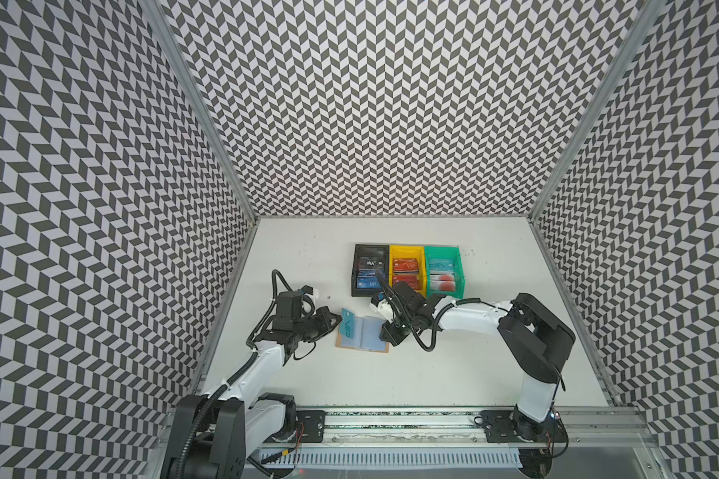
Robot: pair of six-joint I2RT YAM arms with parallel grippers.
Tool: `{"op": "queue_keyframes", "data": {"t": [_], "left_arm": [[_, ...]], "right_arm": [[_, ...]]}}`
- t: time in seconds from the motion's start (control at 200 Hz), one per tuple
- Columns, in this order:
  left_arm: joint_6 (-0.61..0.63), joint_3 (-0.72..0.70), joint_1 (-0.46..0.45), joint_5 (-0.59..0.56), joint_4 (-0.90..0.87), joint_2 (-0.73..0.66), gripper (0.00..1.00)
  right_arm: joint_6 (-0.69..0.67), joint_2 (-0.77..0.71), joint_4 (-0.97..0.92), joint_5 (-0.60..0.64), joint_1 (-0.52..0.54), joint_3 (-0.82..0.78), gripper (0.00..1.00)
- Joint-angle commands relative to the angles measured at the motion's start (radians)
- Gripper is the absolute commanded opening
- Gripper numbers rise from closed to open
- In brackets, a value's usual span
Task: Take the credit cards out of the card holder
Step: Take out the credit card from the card slot.
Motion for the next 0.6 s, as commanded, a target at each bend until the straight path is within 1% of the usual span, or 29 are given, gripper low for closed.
{"op": "queue_keyframes", "data": {"t": [0.0, 0.11, 0.185, 0.24, 0.32, 0.451, 0.596], "left_arm": [[0.005, 0.039, 0.004, 0.083, 0.021, -0.029, 0.0], [-0.049, 0.037, 0.004, 0.214, 0.138, -0.035, 0.0], [-0.142, 0.01, 0.003, 0.325, 0.306, -0.029, 0.0], [-0.203, -0.008, 0.002, 0.378, 0.419, -0.013, 0.0], [-0.26, -0.022, -0.002, 0.41, 0.535, 0.009, 0.0], [-0.333, -0.034, -0.031, 0.434, 0.697, 0.052, 0.0], [-0.364, -0.054, -0.047, 0.429, 0.8, 0.094, 0.0]], "right_arm": [[-0.029, -0.075, -0.113, -0.046, -0.049, 0.049, 0.19], [-0.025, -0.139, -0.147, -0.153, -0.138, 0.078, 0.23], [-0.023, -0.176, -0.151, -0.256, -0.207, 0.082, 0.27], [-0.02, -0.197, -0.142, -0.329, -0.245, 0.079, 0.29], [-0.01, -0.217, -0.12, -0.425, -0.284, 0.073, 0.31], [0.035, -0.227, -0.04, -0.557, -0.29, 0.044, 0.34], [0.072, -0.234, 0.022, -0.603, -0.291, 0.008, 0.36]]}}
